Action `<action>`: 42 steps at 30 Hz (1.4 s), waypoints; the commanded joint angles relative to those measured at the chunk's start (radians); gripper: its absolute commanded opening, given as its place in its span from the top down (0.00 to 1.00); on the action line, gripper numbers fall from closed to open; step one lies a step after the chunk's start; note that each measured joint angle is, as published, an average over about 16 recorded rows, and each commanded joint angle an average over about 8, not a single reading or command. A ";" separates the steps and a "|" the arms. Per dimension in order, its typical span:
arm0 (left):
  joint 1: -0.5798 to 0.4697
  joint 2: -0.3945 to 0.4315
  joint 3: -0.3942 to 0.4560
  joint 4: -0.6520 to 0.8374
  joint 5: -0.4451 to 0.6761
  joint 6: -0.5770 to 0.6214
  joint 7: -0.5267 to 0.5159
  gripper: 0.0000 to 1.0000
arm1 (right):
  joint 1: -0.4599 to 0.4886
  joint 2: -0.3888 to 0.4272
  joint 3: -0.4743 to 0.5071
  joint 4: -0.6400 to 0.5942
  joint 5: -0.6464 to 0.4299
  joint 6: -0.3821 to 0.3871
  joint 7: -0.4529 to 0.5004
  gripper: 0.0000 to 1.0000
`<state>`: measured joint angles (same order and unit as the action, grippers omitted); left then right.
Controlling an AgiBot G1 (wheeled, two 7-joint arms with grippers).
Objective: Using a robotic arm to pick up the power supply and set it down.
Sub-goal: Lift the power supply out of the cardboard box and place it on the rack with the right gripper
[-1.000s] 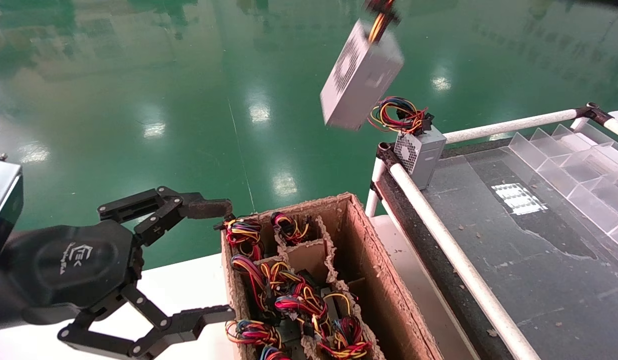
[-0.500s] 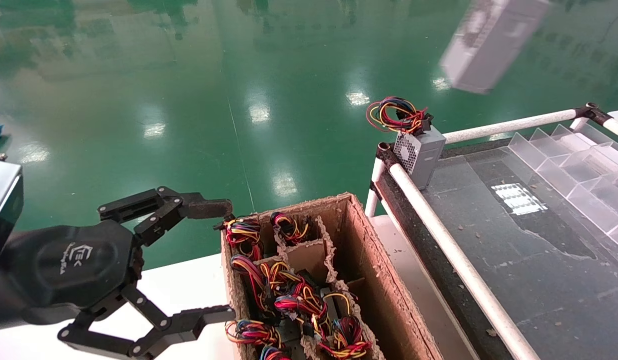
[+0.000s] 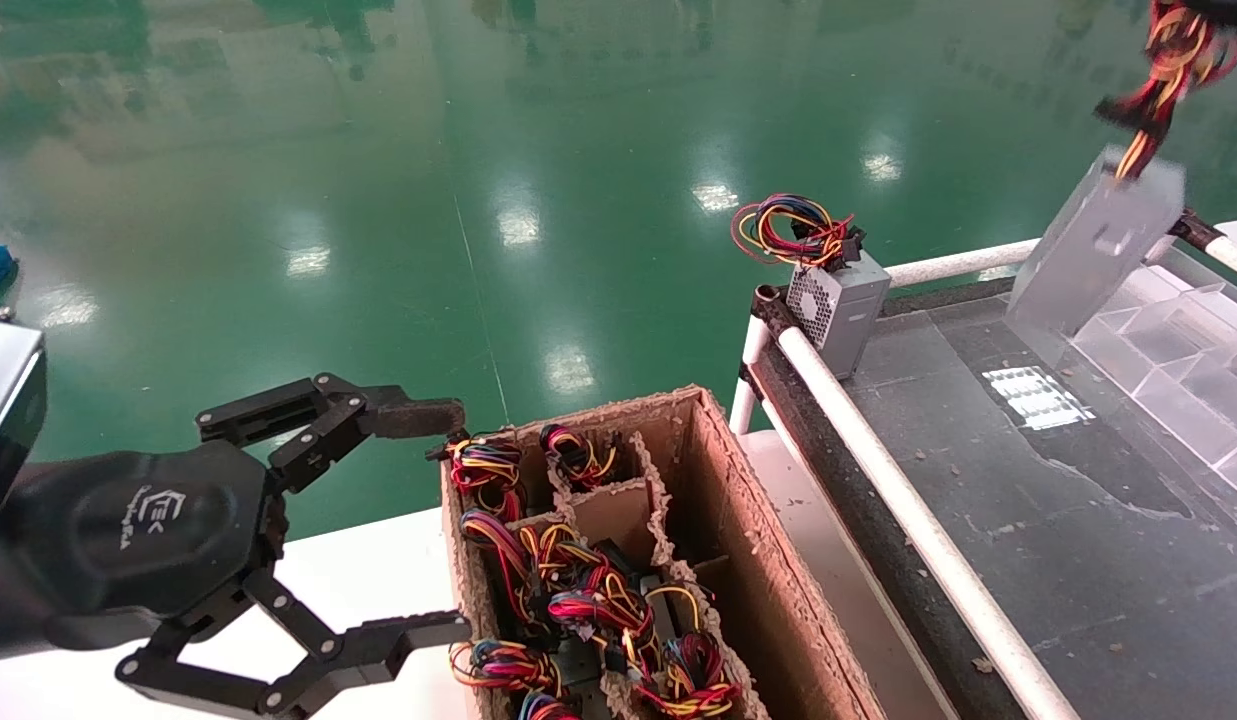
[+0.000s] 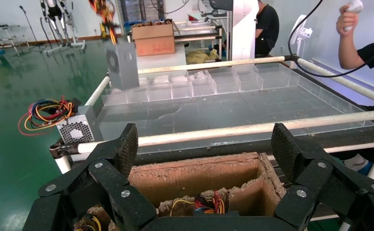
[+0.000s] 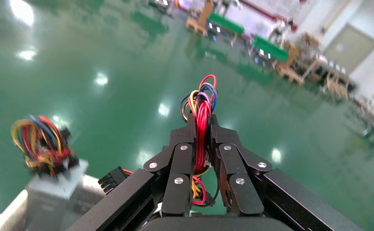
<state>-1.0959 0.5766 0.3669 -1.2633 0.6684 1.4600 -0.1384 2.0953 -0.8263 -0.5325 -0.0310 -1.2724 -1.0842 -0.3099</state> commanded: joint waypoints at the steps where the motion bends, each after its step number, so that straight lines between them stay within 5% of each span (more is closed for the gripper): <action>1: 0.000 0.000 0.000 0.000 0.000 0.000 0.000 0.00 | -0.018 -0.004 -0.003 -0.011 -0.004 0.029 0.000 1.00; 8: 0.000 0.000 0.000 0.000 0.000 0.000 0.000 0.00 | -0.089 -0.069 -0.004 -0.016 -0.004 0.193 -0.003 1.00; 16: 0.000 0.000 0.000 0.000 0.000 0.000 0.000 0.00 | -0.127 -0.118 -0.006 0.008 -0.006 0.268 -0.014 1.00; 42: 0.000 0.000 0.000 0.000 0.000 0.000 0.000 0.00 | -0.155 -0.196 -0.048 0.040 -0.067 0.226 -0.042 1.00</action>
<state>-1.0960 0.5764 0.3672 -1.2633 0.6681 1.4599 -0.1382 1.9411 -1.0224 -0.5781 0.0078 -1.3360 -0.8588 -0.3482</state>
